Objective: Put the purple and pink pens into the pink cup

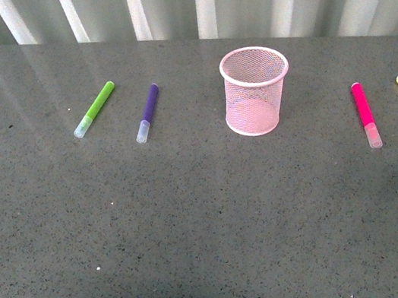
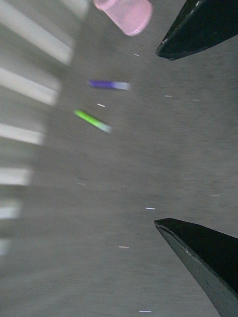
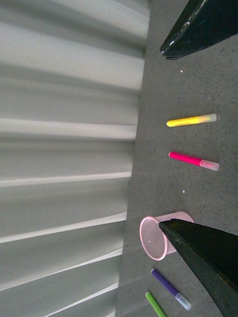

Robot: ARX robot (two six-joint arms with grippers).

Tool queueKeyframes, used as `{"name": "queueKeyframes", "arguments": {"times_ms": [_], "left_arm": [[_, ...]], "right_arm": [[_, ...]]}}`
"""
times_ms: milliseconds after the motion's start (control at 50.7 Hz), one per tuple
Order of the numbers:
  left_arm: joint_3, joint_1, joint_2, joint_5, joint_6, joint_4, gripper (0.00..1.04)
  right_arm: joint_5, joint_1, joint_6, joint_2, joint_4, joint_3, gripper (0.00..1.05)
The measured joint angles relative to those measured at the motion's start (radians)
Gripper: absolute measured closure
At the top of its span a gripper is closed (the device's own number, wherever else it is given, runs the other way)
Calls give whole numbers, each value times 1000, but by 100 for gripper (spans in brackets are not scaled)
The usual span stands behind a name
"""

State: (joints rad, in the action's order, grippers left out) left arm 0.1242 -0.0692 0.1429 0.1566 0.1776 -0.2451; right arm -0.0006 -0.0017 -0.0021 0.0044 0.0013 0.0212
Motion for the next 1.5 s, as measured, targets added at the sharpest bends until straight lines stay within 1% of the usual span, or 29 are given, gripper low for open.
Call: {"name": "queueKeyframes", "arguments": {"times_ms": [20, 59, 99, 158, 197, 276, 355, 434, 493, 552, 631, 690, 750, 789, 828, 848, 868, 907, 966, 1045, 1144, 1499], "left_arm": [[31, -20, 53, 29, 40, -53, 7], [73, -42, 125, 53, 119, -97, 7], [106, -58, 190, 52, 160, -93, 7], [166, -74, 284, 32, 199, -35, 7], [221, -79, 358, 14, 203, 40, 7], [332, -79, 496, -27, 193, 165, 7], [457, -84, 648, -34, 159, 269, 7], [600, -98, 816, -45, 116, 286, 7], [708, -111, 940, -56, 82, 251, 7], [887, -138, 1138, -74, 44, 149, 7], [1043, -161, 1298, -75, 2, 68, 7], [1138, -178, 1391, -70, -37, 22, 7], [1257, -186, 1493, -97, -57, -62, 7], [1316, -193, 1546, -89, -76, -106, 7], [1393, -197, 1614, -105, -99, -164, 7], [1412, -198, 1629, -111, -101, -182, 7], [1465, -198, 1677, -122, -105, -230, 7], [1541, -198, 1750, -115, -109, -288, 7], [1611, -194, 1816, -131, -106, -344, 7], [1680, -188, 1885, -134, -105, -404, 7], [1743, -183, 1963, -133, -98, -441, 7], [1746, -238, 2097, -134, -101, -304, 7]], "right_arm": [[0, 0, 0, 0, 0, 0, 7], [0, 0, 0, 0, 0, 0, 7], [0, 0, 0, 0, 0, 0, 7], [-1, 0, 0, 0, 0, 0, 7], [0, 0, 0, 0, 0, 0, 7], [0, 0, 0, 0, 0, 0, 7], [0, 0, 0, 0, 0, 0, 7], [0, 0, 0, 0, 0, 0, 7], [0, 0, 0, 0, 0, 0, 7], [0, 0, 0, 0, 0, 0, 7], [0, 0, 0, 0, 0, 0, 7], [0, 0, 0, 0, 0, 0, 7], [0, 0, 0, 0, 0, 0, 7], [0, 0, 0, 0, 0, 0, 7], [0, 0, 0, 0, 0, 0, 7], [0, 0, 0, 0, 0, 0, 7], [0, 0, 0, 0, 0, 0, 7], [0, 0, 0, 0, 0, 0, 7], [0, 0, 0, 0, 0, 0, 7], [0, 0, 0, 0, 0, 0, 7], [0, 0, 0, 0, 0, 0, 7], [0, 0, 0, 0, 0, 0, 7]]}}
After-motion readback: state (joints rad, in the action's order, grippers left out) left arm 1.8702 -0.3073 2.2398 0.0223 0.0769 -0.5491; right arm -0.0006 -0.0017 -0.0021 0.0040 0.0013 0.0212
